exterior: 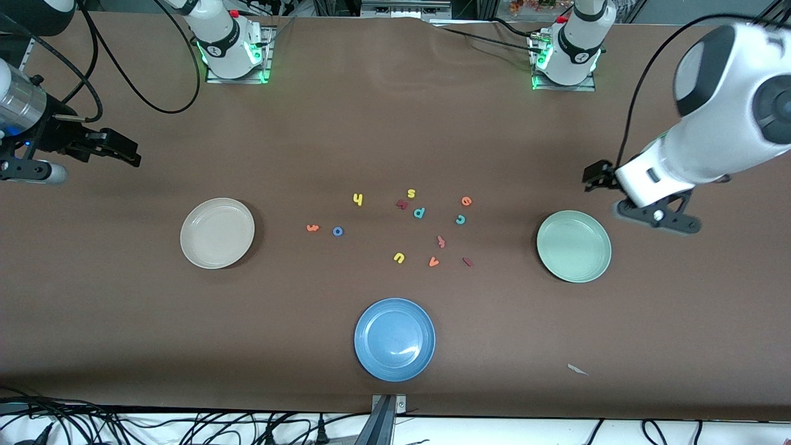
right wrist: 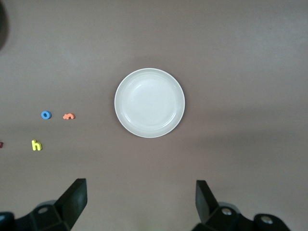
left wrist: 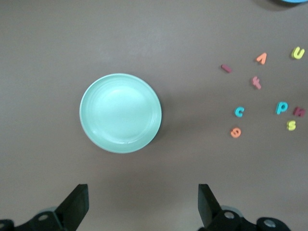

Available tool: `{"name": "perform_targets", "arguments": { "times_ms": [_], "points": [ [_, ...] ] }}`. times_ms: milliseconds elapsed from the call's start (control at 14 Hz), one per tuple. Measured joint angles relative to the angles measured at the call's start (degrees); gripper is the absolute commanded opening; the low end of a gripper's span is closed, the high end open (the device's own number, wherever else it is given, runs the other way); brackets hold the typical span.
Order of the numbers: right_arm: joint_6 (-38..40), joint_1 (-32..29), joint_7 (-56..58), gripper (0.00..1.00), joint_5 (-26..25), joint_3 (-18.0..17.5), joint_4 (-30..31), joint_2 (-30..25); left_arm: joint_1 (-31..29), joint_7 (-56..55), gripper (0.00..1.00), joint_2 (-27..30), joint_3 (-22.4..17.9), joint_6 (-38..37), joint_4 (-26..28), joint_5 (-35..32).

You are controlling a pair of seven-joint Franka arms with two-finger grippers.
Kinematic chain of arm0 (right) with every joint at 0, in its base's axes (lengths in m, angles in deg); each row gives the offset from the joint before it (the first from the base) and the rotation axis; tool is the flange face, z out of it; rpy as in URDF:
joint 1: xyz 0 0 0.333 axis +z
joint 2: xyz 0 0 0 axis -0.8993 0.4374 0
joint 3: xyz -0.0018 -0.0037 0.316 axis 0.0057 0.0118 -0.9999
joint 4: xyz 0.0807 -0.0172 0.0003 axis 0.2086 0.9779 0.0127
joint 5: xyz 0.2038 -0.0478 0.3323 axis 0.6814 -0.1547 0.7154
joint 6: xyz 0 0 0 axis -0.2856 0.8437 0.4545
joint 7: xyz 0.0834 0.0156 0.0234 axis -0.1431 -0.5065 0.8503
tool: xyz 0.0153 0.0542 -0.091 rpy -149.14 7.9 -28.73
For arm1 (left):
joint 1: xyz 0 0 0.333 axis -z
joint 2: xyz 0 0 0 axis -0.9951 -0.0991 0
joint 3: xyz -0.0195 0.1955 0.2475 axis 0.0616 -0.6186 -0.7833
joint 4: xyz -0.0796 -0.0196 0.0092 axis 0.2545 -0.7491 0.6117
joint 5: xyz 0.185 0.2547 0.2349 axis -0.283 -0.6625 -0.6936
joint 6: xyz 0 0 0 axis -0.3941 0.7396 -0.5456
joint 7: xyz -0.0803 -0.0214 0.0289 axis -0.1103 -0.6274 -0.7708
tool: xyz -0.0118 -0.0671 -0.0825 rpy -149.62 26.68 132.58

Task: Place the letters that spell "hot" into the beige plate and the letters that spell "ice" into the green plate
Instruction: 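Reach the right gripper toward yellow h while the left gripper reaches red l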

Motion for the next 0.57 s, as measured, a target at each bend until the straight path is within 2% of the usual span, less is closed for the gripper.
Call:
{"name": "perform_targets", "arguments": {
  "times_ms": [214, 571],
  "points": [
    [-0.13, 2.35, -0.58, 1.0, 0.0, -0.11, 0.01, 0.51, 2.9, -9.0, 1.0, -5.78, 0.08, 7.4, -0.76, 0.0],
    [-4.99, 8.47, -12.99, 1.0, 0.02, -0.31, 1.22, 3.26, 7.61, -26.33, 1.0, -15.32, 0.31, 18.23, -1.7, 0.0]
  ]
}}
